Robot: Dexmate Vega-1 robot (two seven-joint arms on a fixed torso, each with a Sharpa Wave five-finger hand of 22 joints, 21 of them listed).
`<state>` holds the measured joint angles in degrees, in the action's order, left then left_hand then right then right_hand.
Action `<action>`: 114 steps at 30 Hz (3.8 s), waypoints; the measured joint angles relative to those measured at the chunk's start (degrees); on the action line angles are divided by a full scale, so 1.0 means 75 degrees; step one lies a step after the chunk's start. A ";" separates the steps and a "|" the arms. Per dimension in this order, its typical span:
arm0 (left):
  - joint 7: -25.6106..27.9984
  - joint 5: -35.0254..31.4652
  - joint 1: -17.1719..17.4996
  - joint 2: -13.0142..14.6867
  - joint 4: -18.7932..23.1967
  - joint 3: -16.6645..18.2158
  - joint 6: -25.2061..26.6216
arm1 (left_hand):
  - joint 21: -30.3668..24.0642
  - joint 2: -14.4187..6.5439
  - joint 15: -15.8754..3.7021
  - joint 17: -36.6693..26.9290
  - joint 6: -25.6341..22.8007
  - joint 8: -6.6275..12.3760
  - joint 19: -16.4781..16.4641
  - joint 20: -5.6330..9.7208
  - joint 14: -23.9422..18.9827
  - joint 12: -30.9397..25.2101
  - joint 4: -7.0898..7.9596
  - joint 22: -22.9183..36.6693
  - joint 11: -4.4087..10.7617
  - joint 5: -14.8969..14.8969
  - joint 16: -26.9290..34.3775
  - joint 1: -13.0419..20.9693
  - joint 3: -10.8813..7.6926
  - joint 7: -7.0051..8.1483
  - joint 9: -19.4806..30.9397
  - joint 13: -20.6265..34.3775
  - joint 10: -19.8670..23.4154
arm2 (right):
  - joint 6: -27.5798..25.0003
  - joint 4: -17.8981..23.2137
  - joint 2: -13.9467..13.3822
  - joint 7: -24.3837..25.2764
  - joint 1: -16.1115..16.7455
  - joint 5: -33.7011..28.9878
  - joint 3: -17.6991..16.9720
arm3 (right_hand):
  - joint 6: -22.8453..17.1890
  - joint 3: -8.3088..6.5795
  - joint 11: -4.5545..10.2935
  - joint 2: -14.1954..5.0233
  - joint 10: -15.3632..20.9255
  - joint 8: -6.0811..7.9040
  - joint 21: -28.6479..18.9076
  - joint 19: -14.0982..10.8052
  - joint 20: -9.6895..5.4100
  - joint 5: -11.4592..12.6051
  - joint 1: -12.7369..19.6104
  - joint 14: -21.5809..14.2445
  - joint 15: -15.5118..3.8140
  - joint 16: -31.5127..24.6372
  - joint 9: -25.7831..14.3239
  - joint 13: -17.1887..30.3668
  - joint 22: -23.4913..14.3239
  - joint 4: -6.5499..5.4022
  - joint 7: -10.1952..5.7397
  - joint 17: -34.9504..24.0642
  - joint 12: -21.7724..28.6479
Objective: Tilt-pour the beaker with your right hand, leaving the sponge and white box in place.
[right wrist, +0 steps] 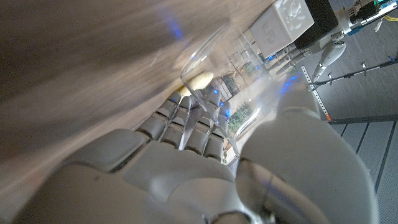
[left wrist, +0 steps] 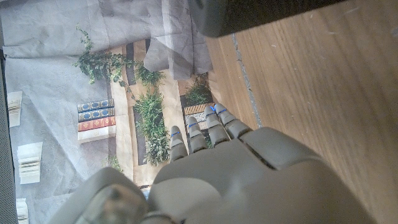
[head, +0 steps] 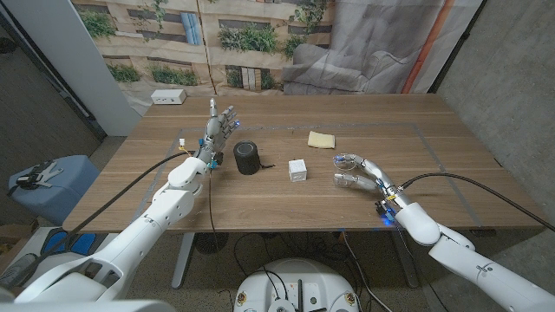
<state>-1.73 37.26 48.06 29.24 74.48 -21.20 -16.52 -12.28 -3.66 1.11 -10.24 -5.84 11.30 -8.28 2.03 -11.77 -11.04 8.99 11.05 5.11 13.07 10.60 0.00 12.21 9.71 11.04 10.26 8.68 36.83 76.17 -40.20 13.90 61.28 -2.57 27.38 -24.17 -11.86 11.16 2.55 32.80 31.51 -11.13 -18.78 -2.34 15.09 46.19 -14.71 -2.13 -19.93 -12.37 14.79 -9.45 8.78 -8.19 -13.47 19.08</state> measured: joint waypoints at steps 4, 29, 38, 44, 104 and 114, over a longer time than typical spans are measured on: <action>0.0000 0.0000 0.0000 0.0000 0.0000 0.0000 0.0000 | 0.0000 0.0000 0.0000 0.0000 0.0000 0.0000 0.0000 0.0000 0.0000 0.0000 0.0000 0.0000 0.0000 0.0000 0.0000 0.0000 0.0000 0.0000 0.0000 0.0000 0.0000 | -0.0045 0.0076 -0.0012 -0.0029 0.0047 0.0085 -0.0034 | -0.0090 0.0001 -0.0002 -0.0032 0.0163 0.0157 0.0000 0.0000 0.0000 -0.0055 0.0032 -0.0111 -0.0025 -0.0085 -0.0058 0.0066 0.0000 0.0000 0.0090 -0.0032 0.0054; 0.0000 0.0001 0.0001 0.0000 -0.0001 0.0000 0.0000 | 0.0000 0.0000 0.0000 0.0000 0.0000 0.0000 0.0000 0.0000 0.0000 0.0000 0.0000 0.0000 0.0000 0.0000 0.0000 0.0000 0.0000 0.0000 0.0000 0.0000 0.0000 | 0.0007 0.0280 0.0127 -0.0113 0.0136 0.0537 -0.0300 | -0.0481 0.0049 -0.0274 -0.0041 0.1063 0.1129 0.0000 -0.0097 0.0012 -0.0298 0.0043 -0.0936 -0.0036 -0.0763 -0.0499 0.0859 -0.0040 -0.0020 0.0481 -0.0556 0.0815; 0.0000 0.0000 0.0001 -0.0001 -0.0005 0.0000 0.0001 | 0.0000 0.0000 0.0000 0.0000 0.0000 0.0000 0.0000 0.0000 0.0000 0.0000 0.0000 0.0000 0.0000 0.0000 0.0000 0.0000 0.0000 0.0000 0.0000 0.0000 0.0000 | 0.0140 0.0414 0.0202 0.0069 0.0164 0.0555 -0.0487 | -0.0602 0.0011 -0.0355 0.0089 0.1144 0.1285 0.0000 -0.0233 0.0041 -0.0410 0.0173 -0.1061 -0.0029 -0.0912 -0.0487 0.1124 -0.0039 0.0035 0.0603 -0.0742 0.1002; 0.0000 0.0000 0.0002 -0.0002 -0.0005 0.0000 0.0000 | 0.0000 0.0000 0.0000 0.0000 0.0000 0.0000 0.0000 0.0000 0.0000 0.0000 0.0000 0.0000 0.0000 0.0000 0.0000 0.0000 0.0000 0.0000 0.0000 0.0000 0.0000 | 0.0158 0.0535 0.0210 0.0154 0.0205 0.0541 -0.0620 | -0.0656 -0.0040 -0.0397 0.0088 0.1185 0.1392 0.0000 -0.0248 0.0025 -0.0514 0.0173 -0.1161 -0.0048 -0.0971 -0.0457 0.1230 -0.0039 0.0087 0.0657 -0.0845 0.1087; 0.0002 0.0000 0.0000 0.0000 0.0000 0.0000 -0.0003 | 0.0000 0.0000 0.0000 0.0000 0.0000 0.0000 0.0000 0.0000 0.0000 0.0000 0.0000 0.0000 0.0000 0.0000 0.0000 0.0000 0.0000 0.0000 0.0000 0.0000 0.0000 | -0.0568 0.1710 -0.1738 -0.1065 -0.0437 -0.0610 -0.1340 | -0.0777 0.0013 -0.0656 0.0085 0.1444 0.1718 -0.0054 -0.0575 -0.0029 -0.0569 0.0169 -0.1649 -0.0071 -0.1533 -0.0290 0.1721 -0.0037 0.0027 0.0779 -0.1359 0.1441; 0.0002 -0.0001 -0.0001 -0.0002 0.0000 0.0000 -0.0002 | 0.0000 0.0000 0.0000 0.0000 0.0000 0.0000 0.0000 0.0000 0.0000 0.0000 0.0000 0.0000 0.0000 0.0000 0.0000 0.0000 0.0000 0.0000 0.0000 0.0000 0.0000 | -0.0755 0.1770 -0.2164 -0.1876 -0.0844 -0.0477 -0.1202 | -0.0777 0.0013 -0.0683 0.0085 0.1472 0.1729 -0.0054 -0.0656 -0.0001 -0.0569 0.0169 -0.1743 -0.0084 -0.1533 -0.0283 0.1758 -0.0036 0.0027 0.0778 -0.1356 0.1470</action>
<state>-1.72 37.26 48.05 29.23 74.48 -21.20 -16.54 -12.28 -3.66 1.11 -10.25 -5.84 11.30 -8.28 2.03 -11.77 -11.04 8.99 11.05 5.11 13.07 10.60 0.00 12.21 9.71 11.04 10.26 8.67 31.17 89.44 -56.44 -0.17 54.95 -6.14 18.36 -30.00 -11.76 6.04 3.18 43.84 44.48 -11.54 -23.70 -2.35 10.83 47.45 -27.78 -2.76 -31.43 -14.50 27.98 -9.72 8.98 -2.36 -23.64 30.11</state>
